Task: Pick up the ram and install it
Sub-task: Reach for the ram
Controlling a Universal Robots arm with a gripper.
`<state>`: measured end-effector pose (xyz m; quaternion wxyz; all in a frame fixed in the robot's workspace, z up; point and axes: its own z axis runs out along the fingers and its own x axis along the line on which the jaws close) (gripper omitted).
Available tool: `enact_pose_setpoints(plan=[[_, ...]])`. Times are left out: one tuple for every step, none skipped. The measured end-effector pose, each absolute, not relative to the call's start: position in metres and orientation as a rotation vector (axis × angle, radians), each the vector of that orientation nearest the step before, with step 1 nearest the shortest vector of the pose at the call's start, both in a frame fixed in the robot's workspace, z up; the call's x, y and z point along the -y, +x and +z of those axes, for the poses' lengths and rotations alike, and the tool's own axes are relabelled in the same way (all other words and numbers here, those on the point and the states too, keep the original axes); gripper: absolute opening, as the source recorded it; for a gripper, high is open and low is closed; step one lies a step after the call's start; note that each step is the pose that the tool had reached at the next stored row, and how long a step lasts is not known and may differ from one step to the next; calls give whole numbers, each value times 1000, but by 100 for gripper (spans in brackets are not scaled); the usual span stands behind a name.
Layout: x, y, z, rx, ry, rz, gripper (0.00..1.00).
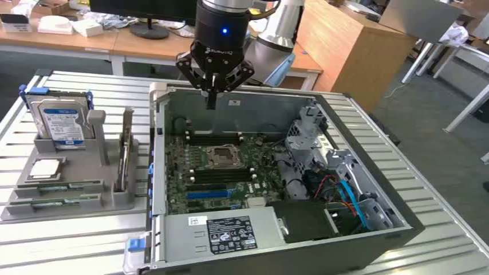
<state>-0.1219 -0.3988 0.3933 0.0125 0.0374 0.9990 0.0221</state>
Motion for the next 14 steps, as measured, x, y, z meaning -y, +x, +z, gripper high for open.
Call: enact_pose_setpoints(plan=[[399,-122,393,-3114,117,69,10],[399,-122,393,-3114,117,69,10],[399,-122,393,-3114,117,69,10],[399,-122,393,-3114,117,69,10],[399,-122,393,-3114,117,69,10],[399,-122,393,-3114,117,69,10],[399,-122,393,-3114,117,69,10],[399,-122,393,-3114,117,69,10],[399,-122,393,-3114,117,69,10],[399,-122,393,-3114,117,69,10],[399,-122,393,-3114,116,69,10],[399,-122,393,-3114,117,69,10],[399,-123,393,-3114,117,69,10],[399,-124,393,-3114,117,69,10]])
